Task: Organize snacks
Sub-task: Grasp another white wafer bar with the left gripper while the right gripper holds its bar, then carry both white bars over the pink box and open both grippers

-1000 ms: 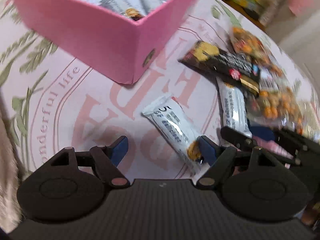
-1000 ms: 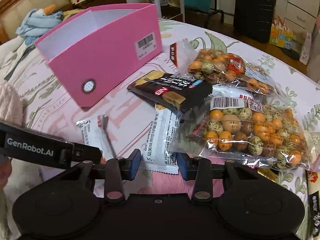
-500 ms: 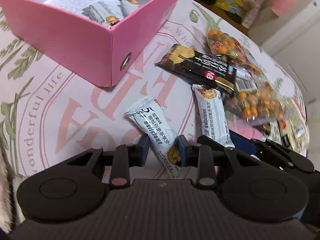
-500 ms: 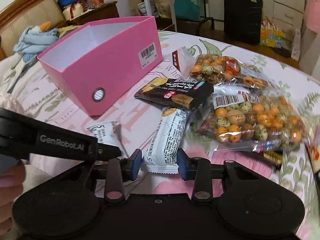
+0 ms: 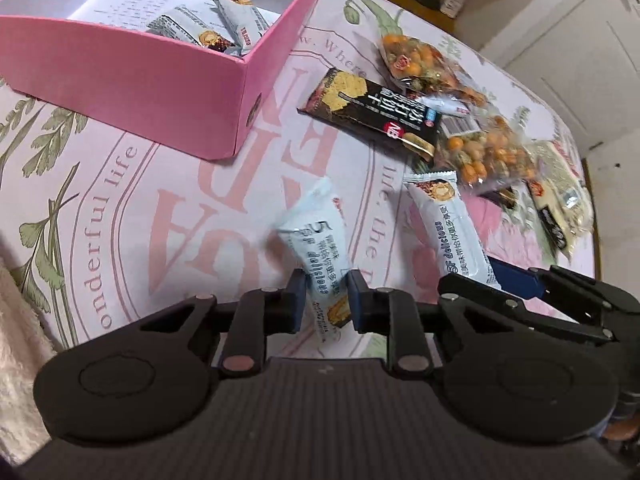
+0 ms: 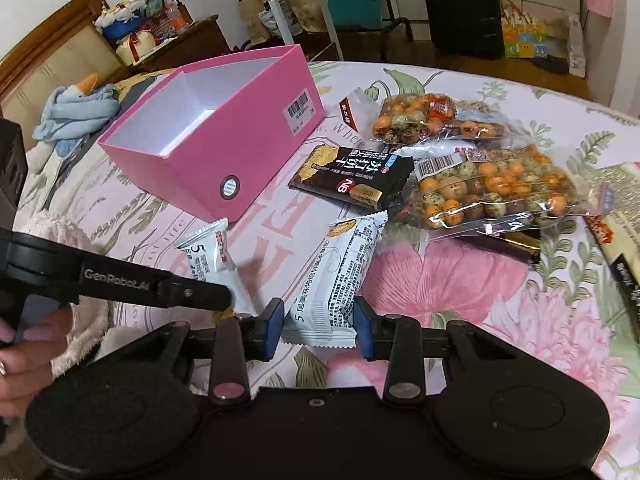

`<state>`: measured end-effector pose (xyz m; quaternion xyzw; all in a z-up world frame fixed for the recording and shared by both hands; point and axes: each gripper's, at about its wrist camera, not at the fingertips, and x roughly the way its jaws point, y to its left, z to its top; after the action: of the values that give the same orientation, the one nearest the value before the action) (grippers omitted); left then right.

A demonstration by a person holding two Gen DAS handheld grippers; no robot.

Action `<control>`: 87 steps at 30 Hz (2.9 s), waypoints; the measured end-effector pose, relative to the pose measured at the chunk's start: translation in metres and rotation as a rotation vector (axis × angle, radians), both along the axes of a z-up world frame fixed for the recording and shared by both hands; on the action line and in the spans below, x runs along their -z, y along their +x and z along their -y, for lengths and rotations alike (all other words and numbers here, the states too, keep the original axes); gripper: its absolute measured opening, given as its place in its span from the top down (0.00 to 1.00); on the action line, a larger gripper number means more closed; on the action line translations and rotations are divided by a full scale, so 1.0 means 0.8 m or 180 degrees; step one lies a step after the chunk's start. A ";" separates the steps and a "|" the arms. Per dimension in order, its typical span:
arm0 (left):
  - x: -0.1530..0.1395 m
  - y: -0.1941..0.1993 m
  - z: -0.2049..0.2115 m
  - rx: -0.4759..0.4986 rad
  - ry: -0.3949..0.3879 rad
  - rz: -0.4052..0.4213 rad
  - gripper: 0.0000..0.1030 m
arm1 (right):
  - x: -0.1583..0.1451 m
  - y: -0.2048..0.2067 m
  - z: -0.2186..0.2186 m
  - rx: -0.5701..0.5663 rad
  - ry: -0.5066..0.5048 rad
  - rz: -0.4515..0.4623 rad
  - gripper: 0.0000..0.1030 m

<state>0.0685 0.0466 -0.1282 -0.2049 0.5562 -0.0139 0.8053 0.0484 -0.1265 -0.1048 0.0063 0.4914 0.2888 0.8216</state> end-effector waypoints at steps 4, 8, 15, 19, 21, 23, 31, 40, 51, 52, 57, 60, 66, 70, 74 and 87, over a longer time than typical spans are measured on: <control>-0.012 -0.005 -0.006 0.0035 0.0078 0.0128 0.80 | -0.013 -0.013 -0.003 -0.0082 -0.0010 0.0052 0.59; -0.004 -0.002 -0.004 0.0039 0.0075 0.0060 0.73 | -0.016 -0.022 -0.007 -0.0107 -0.0192 0.0182 0.59; 0.025 -0.003 0.013 -0.0126 0.0052 0.0082 0.55 | -0.009 -0.023 -0.007 -0.0136 -0.0261 0.0179 0.59; 0.046 0.006 0.032 -0.0058 0.0317 -0.0001 0.61 | -0.002 -0.023 -0.011 -0.0135 -0.0306 0.0174 0.59; 0.045 0.003 0.039 0.0028 0.0462 0.0072 0.69 | 0.001 -0.024 -0.011 -0.0130 -0.0325 0.0175 0.59; 0.042 0.001 0.036 0.0064 0.0426 0.0059 0.71 | 0.004 -0.026 -0.010 -0.0125 -0.0322 0.0159 0.59; 0.012 -0.011 0.012 0.0221 0.0148 -0.0016 0.73 | -0.011 -0.040 -0.009 -0.0141 -0.0280 0.0172 0.59; -0.077 -0.043 -0.020 0.0544 0.0122 0.0176 0.73 | -0.061 -0.056 -0.028 -0.0325 0.0003 0.0062 0.59; -0.160 -0.033 -0.095 0.0609 0.0405 0.0545 0.73 | -0.144 -0.039 -0.120 -0.0851 0.0102 0.0484 0.59; -0.164 -0.026 -0.105 0.0592 0.0437 0.0608 0.72 | -0.146 -0.031 -0.131 -0.0889 0.0100 0.0512 0.59; -0.161 0.020 -0.157 0.0336 0.0639 0.0808 0.73 | -0.141 0.020 -0.195 -0.1012 0.0052 0.0688 0.59; -0.145 0.061 -0.194 0.0170 0.0616 0.0777 0.73 | -0.125 0.054 -0.231 -0.1086 -0.0022 0.0693 0.59; -0.076 0.128 -0.255 -0.0196 0.0505 0.0521 0.73 | -0.067 0.117 -0.298 -0.1226 -0.0238 0.0659 0.59; -0.044 0.163 -0.268 -0.0187 0.0457 0.0380 0.73 | -0.031 0.147 -0.330 -0.1373 -0.0353 0.0555 0.59; -0.026 0.178 -0.267 -0.0184 0.0539 0.0326 0.73 | -0.012 0.156 -0.353 -0.1537 -0.0516 0.0560 0.59; -0.103 0.105 -0.237 0.0191 0.0693 0.0655 0.54 | -0.100 0.113 -0.256 -0.1409 -0.0576 0.0701 0.45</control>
<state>0.1525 0.2360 -0.0456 -0.0971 0.4748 0.0015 0.8747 0.1392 0.0785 -0.0245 -0.2064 0.4122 0.4154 0.7842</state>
